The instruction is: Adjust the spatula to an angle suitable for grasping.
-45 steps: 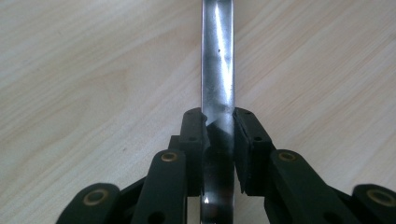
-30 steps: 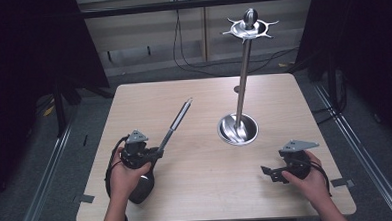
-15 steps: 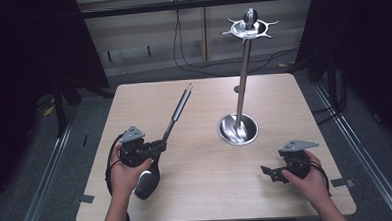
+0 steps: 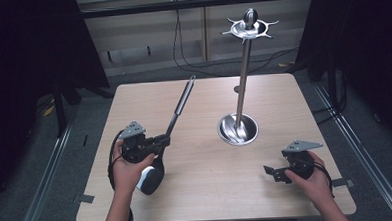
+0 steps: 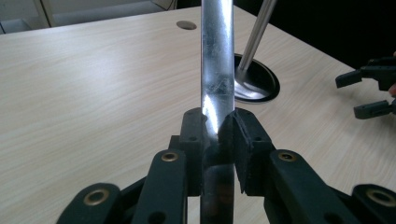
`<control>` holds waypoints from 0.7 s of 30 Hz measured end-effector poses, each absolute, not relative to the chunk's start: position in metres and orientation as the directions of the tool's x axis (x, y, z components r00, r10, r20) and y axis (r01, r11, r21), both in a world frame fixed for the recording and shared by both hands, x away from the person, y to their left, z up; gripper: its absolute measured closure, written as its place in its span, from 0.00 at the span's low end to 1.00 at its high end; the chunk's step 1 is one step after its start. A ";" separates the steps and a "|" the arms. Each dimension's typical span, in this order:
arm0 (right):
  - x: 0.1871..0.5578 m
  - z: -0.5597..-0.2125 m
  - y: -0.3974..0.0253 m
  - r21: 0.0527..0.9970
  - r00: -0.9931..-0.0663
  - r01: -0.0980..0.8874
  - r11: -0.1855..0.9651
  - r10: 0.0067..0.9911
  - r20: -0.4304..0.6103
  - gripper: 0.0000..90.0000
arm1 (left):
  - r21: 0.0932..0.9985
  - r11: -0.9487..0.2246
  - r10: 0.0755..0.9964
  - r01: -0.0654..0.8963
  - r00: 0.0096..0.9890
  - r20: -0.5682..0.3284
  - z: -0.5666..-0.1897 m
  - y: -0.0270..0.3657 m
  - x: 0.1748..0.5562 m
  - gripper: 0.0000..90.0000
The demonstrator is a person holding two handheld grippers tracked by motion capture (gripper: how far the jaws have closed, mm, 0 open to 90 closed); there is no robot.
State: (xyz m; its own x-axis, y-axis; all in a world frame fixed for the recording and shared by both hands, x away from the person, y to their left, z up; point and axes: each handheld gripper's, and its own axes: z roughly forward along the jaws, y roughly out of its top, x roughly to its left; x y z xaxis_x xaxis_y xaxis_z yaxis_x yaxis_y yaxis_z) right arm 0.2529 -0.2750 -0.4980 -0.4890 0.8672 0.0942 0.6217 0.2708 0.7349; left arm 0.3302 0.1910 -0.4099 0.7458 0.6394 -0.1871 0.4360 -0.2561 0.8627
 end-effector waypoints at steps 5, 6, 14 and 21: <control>0.253 -0.498 -0.275 0.730 -0.488 0.627 0.270 0.867 0.098 0.07 | 0.866 -0.249 0.631 0.433 0.751 -0.194 -0.405 0.189 0.332 0.84; 0.253 -0.498 -0.275 0.732 -0.487 0.625 0.271 0.868 0.095 0.07 | 0.866 -0.255 0.629 0.430 0.754 -0.190 -0.403 0.189 0.332 0.84; 0.254 -0.499 -0.275 0.735 -0.480 0.626 0.262 0.872 0.099 0.07 | 0.873 -0.254 0.604 0.416 0.773 -0.193 -0.387 0.183 0.335 0.84; 0.254 -0.499 -0.274 0.735 -0.488 0.622 0.270 0.868 0.094 0.07 | 0.880 -0.251 0.589 0.402 0.786 -0.191 -0.377 0.181 0.337 0.84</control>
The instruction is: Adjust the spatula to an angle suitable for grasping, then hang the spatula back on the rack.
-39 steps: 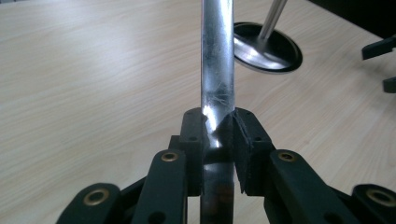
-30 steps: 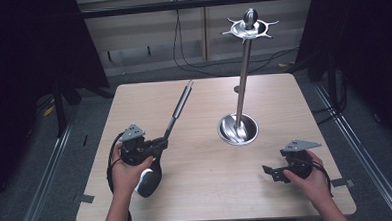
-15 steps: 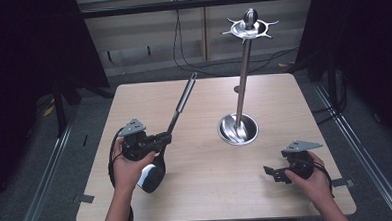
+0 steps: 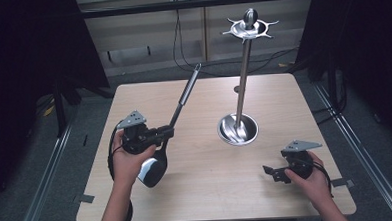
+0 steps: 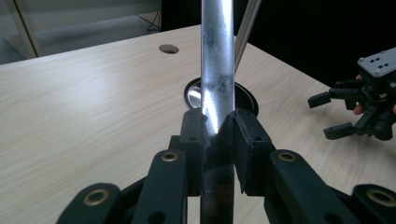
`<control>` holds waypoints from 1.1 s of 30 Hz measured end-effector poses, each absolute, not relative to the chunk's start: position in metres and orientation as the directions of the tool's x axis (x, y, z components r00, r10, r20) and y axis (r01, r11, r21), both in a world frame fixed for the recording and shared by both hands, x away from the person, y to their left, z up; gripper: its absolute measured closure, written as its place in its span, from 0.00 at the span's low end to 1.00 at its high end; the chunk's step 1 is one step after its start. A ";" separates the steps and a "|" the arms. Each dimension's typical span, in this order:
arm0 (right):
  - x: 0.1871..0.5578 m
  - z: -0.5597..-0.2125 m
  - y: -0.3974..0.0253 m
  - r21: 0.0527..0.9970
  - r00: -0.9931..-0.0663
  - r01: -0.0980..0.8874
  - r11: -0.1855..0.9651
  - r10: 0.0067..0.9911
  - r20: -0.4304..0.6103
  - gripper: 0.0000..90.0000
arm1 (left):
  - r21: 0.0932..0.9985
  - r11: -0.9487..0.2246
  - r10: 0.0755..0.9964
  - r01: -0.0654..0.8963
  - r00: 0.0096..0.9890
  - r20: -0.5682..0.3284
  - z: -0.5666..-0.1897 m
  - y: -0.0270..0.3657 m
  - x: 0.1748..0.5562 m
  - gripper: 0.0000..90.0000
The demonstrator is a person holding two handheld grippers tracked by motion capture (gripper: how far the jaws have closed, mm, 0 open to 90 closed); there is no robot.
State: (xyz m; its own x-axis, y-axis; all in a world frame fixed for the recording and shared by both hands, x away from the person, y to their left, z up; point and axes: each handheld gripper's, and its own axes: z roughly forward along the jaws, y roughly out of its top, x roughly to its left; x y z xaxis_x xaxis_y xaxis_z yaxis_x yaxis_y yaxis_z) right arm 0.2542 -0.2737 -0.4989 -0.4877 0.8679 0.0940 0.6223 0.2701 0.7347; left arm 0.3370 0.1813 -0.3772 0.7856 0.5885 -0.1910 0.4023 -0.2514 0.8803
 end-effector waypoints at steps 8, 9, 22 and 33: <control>0.254 -0.499 -0.273 0.734 -0.491 0.623 0.270 0.865 0.098 0.07 | 0.893 -0.237 0.572 0.384 0.798 -0.191 -0.364 0.176 0.339 0.84; 0.254 -0.499 -0.273 0.735 -0.492 0.622 0.271 0.865 0.097 0.07 | 0.897 -0.225 0.564 0.381 0.801 -0.199 -0.360 0.175 0.340 0.84; 0.253 -0.499 -0.272 0.730 -0.491 0.627 0.272 0.866 0.099 0.07 | 0.919 -0.197 0.542 0.343 0.819 -0.189 -0.342 0.166 0.344 0.84; 0.250 -0.498 -0.275 0.731 -0.490 0.626 0.270 0.866 0.101 0.07 | 0.925 -0.192 0.532 0.327 0.827 -0.182 -0.336 0.160 0.345 0.84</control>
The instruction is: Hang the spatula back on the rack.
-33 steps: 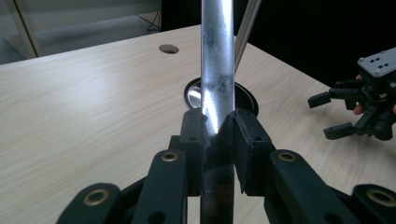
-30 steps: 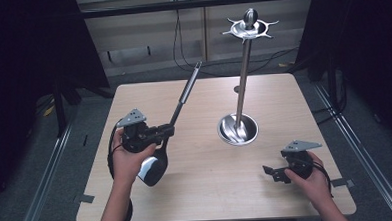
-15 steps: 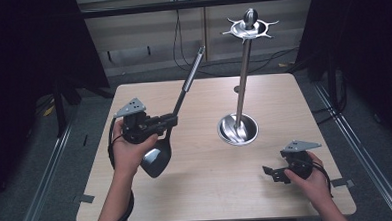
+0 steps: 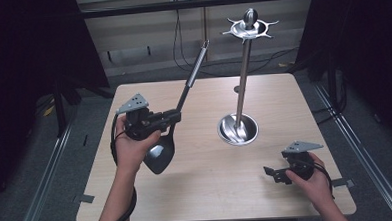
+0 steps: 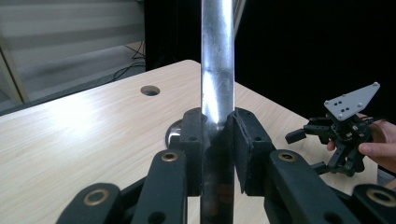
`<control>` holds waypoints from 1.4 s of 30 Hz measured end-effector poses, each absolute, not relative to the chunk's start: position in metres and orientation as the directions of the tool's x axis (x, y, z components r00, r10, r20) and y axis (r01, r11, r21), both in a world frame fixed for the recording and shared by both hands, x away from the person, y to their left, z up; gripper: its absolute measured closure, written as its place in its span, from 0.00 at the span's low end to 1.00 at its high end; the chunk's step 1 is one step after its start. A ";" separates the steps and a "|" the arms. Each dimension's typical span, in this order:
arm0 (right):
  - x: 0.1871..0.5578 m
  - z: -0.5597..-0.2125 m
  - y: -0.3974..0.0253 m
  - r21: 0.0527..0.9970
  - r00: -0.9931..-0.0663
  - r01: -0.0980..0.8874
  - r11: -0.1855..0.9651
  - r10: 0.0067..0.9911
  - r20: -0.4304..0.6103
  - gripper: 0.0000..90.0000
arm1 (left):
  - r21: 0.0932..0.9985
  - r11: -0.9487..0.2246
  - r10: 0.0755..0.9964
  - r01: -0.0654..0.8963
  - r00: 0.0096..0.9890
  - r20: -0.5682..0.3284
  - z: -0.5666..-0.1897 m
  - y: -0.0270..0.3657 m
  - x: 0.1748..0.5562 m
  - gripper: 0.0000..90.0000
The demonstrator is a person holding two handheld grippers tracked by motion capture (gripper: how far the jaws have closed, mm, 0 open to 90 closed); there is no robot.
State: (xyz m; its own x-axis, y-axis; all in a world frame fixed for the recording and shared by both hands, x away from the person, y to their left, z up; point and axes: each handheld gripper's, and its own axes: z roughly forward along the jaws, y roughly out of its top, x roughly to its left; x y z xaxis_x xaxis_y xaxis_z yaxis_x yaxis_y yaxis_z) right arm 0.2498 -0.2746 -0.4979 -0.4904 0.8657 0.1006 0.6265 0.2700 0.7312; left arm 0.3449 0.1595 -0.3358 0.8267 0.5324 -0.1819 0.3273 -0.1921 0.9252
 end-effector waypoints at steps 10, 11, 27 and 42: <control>0.250 -0.497 -0.273 0.734 -0.490 0.621 0.274 0.867 0.091 0.07 | 0.932 -0.193 0.513 0.307 0.841 -0.171 -0.326 0.153 0.346 0.84; 0.250 -0.497 -0.273 0.734 -0.490 0.621 0.274 0.867 0.091 0.07 | 0.932 -0.193 0.513 0.307 0.841 -0.171 -0.326 0.153 0.346 0.84; 0.251 -0.498 -0.273 0.727 -0.503 0.623 0.288 0.860 0.091 0.07 | 0.937 -0.180 0.485 0.300 0.856 -0.181 -0.323 0.138 0.351 0.84; 0.252 -0.498 -0.272 0.727 -0.503 0.622 0.292 0.860 0.084 0.07 | 0.931 -0.208 0.488 0.300 0.857 -0.167 -0.334 0.125 0.356 0.83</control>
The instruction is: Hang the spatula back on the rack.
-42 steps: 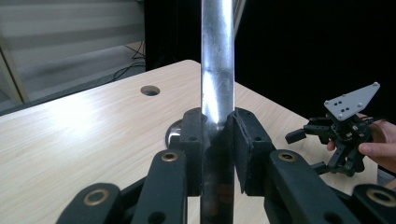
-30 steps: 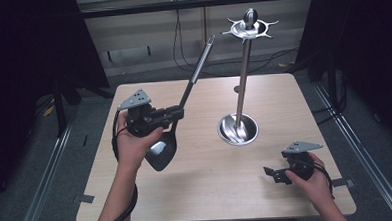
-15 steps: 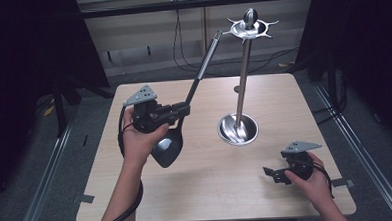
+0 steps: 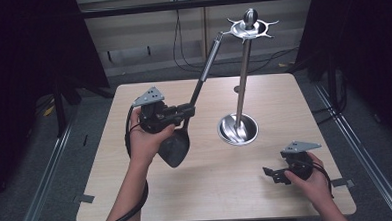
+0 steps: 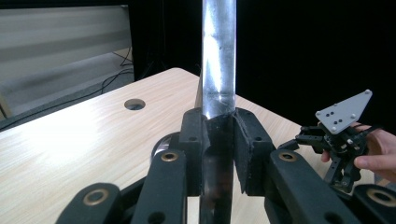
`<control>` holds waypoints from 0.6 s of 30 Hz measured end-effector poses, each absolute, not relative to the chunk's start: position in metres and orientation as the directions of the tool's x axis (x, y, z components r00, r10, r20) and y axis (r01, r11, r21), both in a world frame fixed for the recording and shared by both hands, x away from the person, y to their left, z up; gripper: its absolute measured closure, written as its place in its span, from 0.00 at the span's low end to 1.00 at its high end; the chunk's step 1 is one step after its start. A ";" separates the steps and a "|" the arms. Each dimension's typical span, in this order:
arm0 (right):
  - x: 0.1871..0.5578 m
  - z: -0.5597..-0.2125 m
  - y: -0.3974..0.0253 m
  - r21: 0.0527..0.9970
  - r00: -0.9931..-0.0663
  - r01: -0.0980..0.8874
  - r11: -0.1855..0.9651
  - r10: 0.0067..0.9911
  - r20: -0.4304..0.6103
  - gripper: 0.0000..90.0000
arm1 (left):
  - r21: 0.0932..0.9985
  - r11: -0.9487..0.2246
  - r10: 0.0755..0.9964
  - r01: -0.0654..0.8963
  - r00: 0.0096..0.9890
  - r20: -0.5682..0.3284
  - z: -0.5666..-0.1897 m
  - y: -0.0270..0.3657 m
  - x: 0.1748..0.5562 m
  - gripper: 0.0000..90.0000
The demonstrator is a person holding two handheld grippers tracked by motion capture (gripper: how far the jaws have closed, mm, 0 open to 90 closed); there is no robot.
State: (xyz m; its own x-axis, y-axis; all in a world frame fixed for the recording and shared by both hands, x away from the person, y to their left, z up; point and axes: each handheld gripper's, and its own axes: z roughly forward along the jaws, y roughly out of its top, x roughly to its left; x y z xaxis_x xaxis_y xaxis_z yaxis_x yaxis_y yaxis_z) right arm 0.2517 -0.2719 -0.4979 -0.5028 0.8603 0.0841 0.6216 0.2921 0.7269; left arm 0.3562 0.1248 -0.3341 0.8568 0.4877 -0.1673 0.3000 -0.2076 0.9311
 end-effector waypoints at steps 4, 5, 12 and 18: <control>0.252 -0.498 -0.272 0.727 -0.502 0.622 0.292 0.861 0.084 0.07 | 0.930 -0.210 0.484 0.301 0.859 -0.168 -0.337 0.120 0.358 0.83; 0.252 -0.498 -0.272 0.726 -0.502 0.624 0.288 0.860 0.090 0.07 | 0.930 -0.210 0.482 0.302 0.860 -0.170 -0.339 0.118 0.359 0.83; 0.252 -0.497 -0.273 0.726 -0.504 0.623 0.289 0.859 0.091 0.07 | 0.928 -0.205 0.481 0.309 0.858 -0.180 -0.344 0.109 0.361 0.84; 0.252 -0.497 -0.273 0.728 -0.503 0.623 0.286 0.859 0.093 0.07 | 0.930 -0.201 0.482 0.307 0.858 -0.179 -0.349 0.103 0.364 0.83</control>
